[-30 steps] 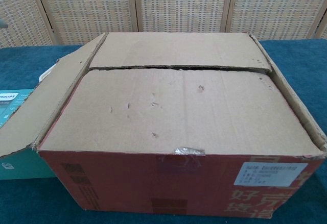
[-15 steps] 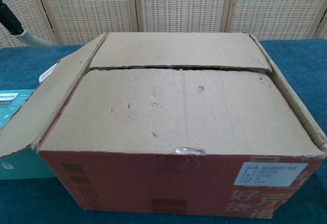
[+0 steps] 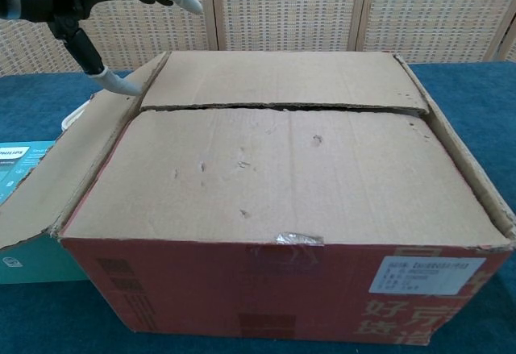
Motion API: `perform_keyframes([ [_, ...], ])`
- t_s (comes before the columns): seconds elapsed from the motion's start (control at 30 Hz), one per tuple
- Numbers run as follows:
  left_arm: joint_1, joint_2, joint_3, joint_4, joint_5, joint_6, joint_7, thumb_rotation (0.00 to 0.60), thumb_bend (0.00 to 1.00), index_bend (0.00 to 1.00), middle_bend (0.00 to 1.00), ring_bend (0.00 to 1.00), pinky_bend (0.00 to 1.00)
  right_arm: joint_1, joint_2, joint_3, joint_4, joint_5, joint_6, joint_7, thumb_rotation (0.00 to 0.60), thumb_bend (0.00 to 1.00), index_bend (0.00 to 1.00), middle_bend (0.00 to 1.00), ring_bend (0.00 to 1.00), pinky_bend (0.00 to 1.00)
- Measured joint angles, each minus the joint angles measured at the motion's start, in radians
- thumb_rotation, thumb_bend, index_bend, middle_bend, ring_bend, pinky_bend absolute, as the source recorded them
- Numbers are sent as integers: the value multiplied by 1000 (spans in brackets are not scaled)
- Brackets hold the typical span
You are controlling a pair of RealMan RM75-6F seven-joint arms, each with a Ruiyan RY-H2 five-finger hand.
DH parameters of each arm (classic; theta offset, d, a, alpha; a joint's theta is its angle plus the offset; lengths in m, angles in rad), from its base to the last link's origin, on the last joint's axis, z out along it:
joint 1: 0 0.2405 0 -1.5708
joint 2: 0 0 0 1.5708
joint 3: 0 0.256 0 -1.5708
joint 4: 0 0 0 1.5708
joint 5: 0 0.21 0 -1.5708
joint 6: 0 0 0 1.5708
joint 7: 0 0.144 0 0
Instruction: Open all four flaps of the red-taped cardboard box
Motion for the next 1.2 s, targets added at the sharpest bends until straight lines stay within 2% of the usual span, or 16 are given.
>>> perform_keyframes([
  [0.73, -50, -189, 21, 40, -94, 93, 202, 600, 133, 50, 0, 0, 0, -13, 16, -4, 25, -7, 8, 44, 600, 903, 156, 174, 0, 0],
  [1.2, -56, -250, -3, 106, -99, 145, 202, 600, 134, 47, 0, 0, 0, -20, 18, -3, 32, 0, 9, 48, 600, 903, 155, 175, 0, 0],
])
